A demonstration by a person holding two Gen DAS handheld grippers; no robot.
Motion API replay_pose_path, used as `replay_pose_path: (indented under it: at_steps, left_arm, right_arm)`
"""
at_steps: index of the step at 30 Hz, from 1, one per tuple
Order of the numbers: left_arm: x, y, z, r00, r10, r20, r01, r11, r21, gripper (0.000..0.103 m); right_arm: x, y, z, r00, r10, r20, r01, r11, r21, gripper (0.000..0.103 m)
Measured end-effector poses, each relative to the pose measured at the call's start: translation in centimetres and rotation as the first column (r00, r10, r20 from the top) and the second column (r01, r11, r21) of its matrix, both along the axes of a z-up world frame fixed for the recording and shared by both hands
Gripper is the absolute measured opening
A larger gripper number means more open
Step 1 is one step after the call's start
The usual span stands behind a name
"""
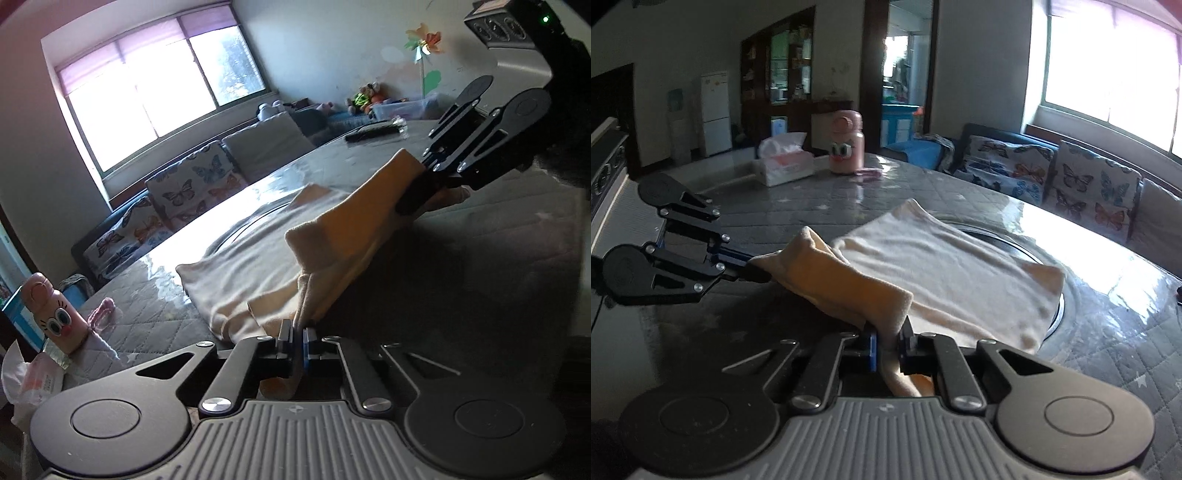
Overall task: Fold clothes
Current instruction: 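Grasp the hem with the left gripper while the right gripper grasps beside it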
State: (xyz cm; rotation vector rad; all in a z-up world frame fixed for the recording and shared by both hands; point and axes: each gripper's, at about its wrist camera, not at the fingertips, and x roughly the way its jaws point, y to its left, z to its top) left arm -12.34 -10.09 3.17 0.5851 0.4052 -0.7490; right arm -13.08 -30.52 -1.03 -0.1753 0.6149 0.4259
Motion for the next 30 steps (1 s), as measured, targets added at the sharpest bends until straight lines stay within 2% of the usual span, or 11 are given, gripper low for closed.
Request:
replay_pose_path:
  at_steps: [8,13,20,25,30]
  left_arm:
    - [-6.6,3.1,2.9,0.995,-0.025,-0.099,0.018,0.997,-0.079,0.005]
    - [-5.3,2.6,4.1,0.998,-0.014,-0.067,0.008,0.996,-0.091,0.005]
    - [-2.6,1.5,5.6,1.000,0.005,-0.017,-0.007,0.994,-0.108,0.005]
    - [3.1,-0.8,5.3,0.999,0.045,-0.014,-0.046,0.992,-0.114,0.005]
    - [9.2,-3.7,3.4,0.993,0.096,-0.072,-0.103,0.991,-0.091,0.005]
  right_arm:
    - [-6.8,0.7,2.5,0.992,0.115,-0.045,-0.113,0.993,0.026,0.009]
    - [-7.8,0.8,3.4,0.987,0.149,-0.062,-0.148,0.989,0.029,0.009]
    - [-2.8,-0.6,5.0,0.995,0.089,-0.048,-0.086,0.995,0.053,0.009]
    - [2.5,-2.2,5.0,0.997,0.019,-0.075,-0.014,0.997,0.070,0.009]
    - [7.6,-3.0,3.1,0.993,-0.039,-0.115,0.046,0.997,0.067,0.009]
